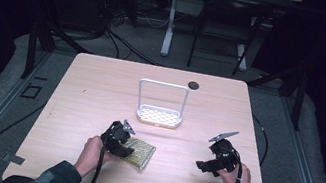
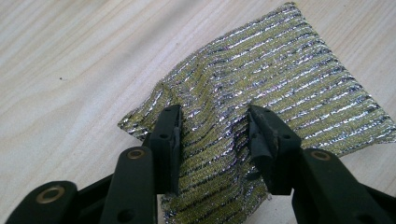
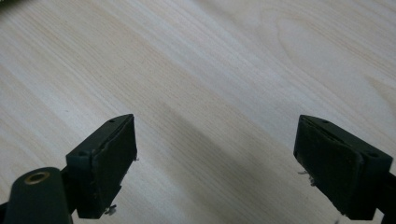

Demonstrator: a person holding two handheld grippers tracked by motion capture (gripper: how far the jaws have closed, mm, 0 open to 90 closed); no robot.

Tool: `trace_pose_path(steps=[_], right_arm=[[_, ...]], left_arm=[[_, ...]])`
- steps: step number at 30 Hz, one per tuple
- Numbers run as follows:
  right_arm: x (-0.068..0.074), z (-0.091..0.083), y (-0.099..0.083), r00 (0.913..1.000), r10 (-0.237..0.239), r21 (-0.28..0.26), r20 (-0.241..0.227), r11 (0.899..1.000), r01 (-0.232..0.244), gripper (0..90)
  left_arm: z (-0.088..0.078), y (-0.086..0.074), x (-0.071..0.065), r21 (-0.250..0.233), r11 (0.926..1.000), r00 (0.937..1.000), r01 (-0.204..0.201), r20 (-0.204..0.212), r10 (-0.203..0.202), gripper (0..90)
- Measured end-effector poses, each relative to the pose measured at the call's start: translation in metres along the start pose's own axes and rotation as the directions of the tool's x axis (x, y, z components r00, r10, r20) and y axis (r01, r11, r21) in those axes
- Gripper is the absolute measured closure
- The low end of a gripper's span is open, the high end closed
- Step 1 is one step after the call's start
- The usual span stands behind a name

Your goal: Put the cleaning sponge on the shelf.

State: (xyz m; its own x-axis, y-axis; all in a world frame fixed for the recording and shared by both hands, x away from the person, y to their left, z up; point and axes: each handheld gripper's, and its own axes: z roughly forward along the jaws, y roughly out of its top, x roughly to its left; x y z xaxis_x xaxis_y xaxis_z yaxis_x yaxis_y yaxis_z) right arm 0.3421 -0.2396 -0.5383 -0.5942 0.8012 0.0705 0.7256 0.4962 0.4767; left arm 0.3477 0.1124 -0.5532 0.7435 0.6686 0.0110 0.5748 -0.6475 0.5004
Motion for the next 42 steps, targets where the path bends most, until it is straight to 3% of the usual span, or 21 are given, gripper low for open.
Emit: trace_pose_path(steps=[14,25,33,42], right_arm=[[-0.002,0.000,0.000,1.0000,-0.002,0.001,-0.003,1.000,0.002,12.5],[-0.001,-0.001,-0.001,1.0000,-0.008,0.001,-0.003,1.000,0.008,12.5],[0.000,-0.001,-0.001,1.0000,-0.008,-0.005,0.000,1.000,0.008,12.5],[0.000,-0.001,0.000,0.9999,-0.011,0.001,-0.001,1.000,0.011,12.5]], left_arm=[[-0.007,0.003,0.000,-0.015,0.9999,0.9998,-0.006,0.016,0.007,65.6],[-0.014,0.005,-0.004,-0.045,0.9987,0.9993,-0.022,0.031,0.023,66.4],[-0.029,0.007,-0.006,-0.119,0.9920,0.9989,-0.041,0.016,0.043,67.2],[-0.034,0.007,-0.005,-0.134,0.9901,0.9991,-0.041,0.006,0.043,67.7]])
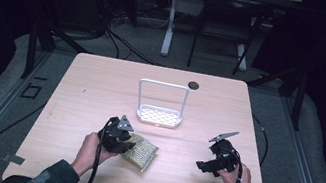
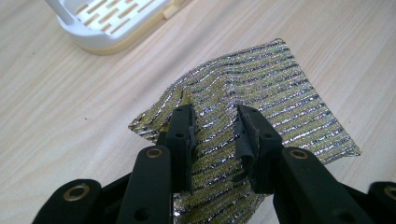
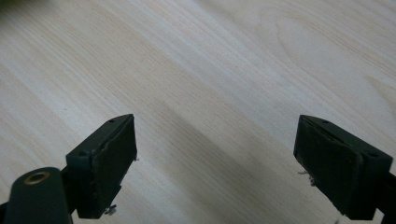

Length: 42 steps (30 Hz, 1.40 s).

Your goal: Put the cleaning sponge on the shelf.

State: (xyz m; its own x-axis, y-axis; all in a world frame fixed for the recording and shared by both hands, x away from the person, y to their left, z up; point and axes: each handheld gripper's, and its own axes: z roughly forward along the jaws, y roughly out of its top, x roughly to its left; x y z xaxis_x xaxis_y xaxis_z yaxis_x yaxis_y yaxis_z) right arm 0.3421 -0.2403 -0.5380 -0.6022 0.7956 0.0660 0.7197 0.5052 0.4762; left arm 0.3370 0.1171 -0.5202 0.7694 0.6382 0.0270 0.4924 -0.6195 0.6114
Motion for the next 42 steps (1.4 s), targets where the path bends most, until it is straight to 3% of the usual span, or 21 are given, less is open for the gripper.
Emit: trace_pose_path(steps=[24,25,26,28,30,34,42], right_arm=[[-0.001,0.001,0.000,0.9999,-0.004,0.007,0.009,1.000,0.004,12.5],[-0.001,0.001,0.000,1.0000,0.001,0.003,0.008,1.000,-0.001,12.5],[0.000,0.000,0.000,1.0000,-0.001,0.005,0.007,1.000,0.001,12.5],[0.000,0.000,0.000,1.0000,0.004,-0.002,0.005,1.000,-0.004,12.5],[0.000,0.000,0.000,1.0000,0.005,-0.001,0.005,1.000,-0.005,12.5],[0.000,0.001,0.000,1.0000,0.002,0.001,0.006,1.000,-0.002,12.5],[-0.001,0.001,0.000,1.0000,0.006,0.001,0.001,1.000,-0.006,12.5]], left_arm=[[-0.016,0.007,0.007,-0.072,0.9974,0.9992,-0.004,-0.040,0.001,71.3],[-0.017,0.007,0.007,-0.079,0.9969,0.9991,-0.001,-0.041,-0.002,72.0],[-0.018,0.008,0.008,-0.087,0.9962,0.9993,-0.004,-0.039,0.000,88.8],[-0.020,0.008,0.009,-0.112,0.9937,0.9992,0.003,-0.040,-0.007,87.9],[-0.019,0.009,0.010,-0.085,0.9964,0.9989,-0.009,-0.046,0.005,87.8],[-0.017,0.007,0.012,-0.078,0.9970,0.9992,0.004,-0.039,-0.007,88.3],[-0.021,0.013,0.010,-0.103,0.9945,0.9990,-0.014,-0.043,0.010,89.7]])
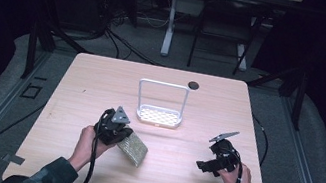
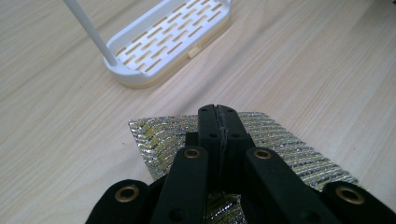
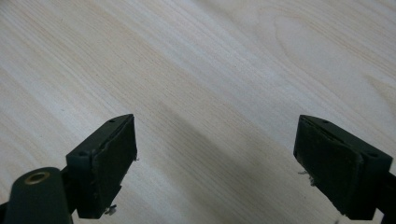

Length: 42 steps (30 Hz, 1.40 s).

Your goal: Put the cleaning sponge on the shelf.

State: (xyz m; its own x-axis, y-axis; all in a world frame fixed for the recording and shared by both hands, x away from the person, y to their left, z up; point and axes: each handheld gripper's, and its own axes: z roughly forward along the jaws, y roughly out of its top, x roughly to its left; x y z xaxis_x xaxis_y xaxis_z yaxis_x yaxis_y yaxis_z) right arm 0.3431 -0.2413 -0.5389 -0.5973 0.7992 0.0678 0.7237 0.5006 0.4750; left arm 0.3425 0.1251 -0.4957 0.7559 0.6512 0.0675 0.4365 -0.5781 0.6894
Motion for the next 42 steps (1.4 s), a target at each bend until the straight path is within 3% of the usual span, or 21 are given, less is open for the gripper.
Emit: trace_pose_path(steps=[16,31,42], right_arm=[[0.000,-0.001,-0.001,1.0000,-0.002,-0.008,0.008,1.000,0.002,12.5],[0.000,0.000,-0.001,1.0000,0.006,-0.007,0.004,1.000,-0.006,12.5],[0.000,0.000,-0.001,1.0000,0.002,-0.005,0.004,1.000,-0.002,12.5]], left_arm=[[-0.001,0.020,0.000,-0.058,0.9981,0.9996,-0.020,-0.023,0.019,89.9],[0.012,0.044,0.003,-0.123,0.9923,0.9991,-0.011,-0.042,0.006,89.9],[0.018,0.064,0.005,-0.155,0.9876,0.9973,-0.028,-0.071,0.017,89.9]])
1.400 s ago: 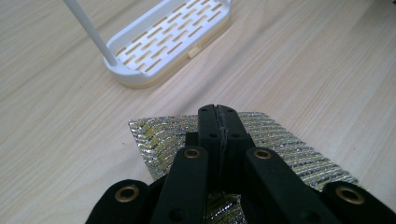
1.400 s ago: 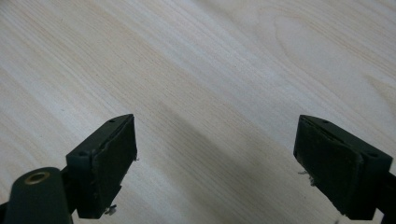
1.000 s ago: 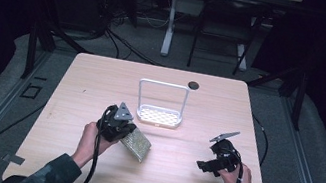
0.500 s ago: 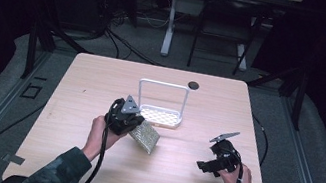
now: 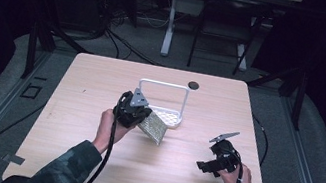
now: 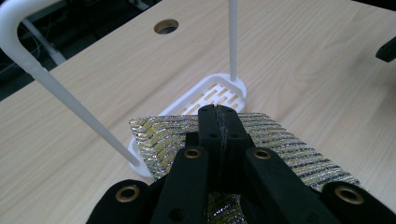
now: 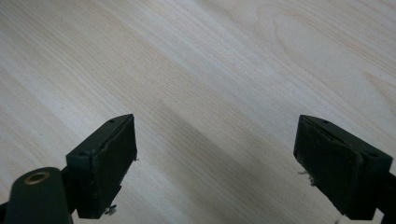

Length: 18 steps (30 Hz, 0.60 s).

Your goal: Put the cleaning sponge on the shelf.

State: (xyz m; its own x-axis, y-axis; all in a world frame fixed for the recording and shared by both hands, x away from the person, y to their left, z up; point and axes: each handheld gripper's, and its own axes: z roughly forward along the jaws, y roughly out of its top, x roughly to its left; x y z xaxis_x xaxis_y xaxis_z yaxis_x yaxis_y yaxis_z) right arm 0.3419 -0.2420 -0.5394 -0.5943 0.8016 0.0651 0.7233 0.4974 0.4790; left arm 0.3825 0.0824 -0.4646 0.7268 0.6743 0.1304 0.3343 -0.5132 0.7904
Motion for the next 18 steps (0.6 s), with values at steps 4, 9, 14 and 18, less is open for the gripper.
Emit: trace_pose_path(steps=[4,9,14,18], right_arm=[[0.000,0.000,0.000,1.0000,-0.001,0.000,-0.001,1.000,0.001,12.5],[0.000,0.000,0.000,1.0000,0.001,0.000,0.000,1.000,-0.001,12.5],[0.000,0.000,0.000,1.0000,-0.003,0.002,-0.001,1.000,0.003,12.5],[0.000,0.000,0.000,1.0000,-0.004,0.000,-0.004,1.000,0.004,12.5]], left_arm=[[0.004,0.006,0.001,-0.016,0.9999,0.9999,-0.003,-0.014,0.003,89.9],[0.011,0.012,0.001,-0.020,0.9998,0.9996,-0.005,-0.027,0.004,89.9],[0.018,0.018,0.003,-0.021,0.9997,0.9989,-0.011,-0.047,0.010,89.9],[0.024,0.020,0.005,-0.028,0.9996,0.9976,-0.006,-0.068,0.004,89.9]])
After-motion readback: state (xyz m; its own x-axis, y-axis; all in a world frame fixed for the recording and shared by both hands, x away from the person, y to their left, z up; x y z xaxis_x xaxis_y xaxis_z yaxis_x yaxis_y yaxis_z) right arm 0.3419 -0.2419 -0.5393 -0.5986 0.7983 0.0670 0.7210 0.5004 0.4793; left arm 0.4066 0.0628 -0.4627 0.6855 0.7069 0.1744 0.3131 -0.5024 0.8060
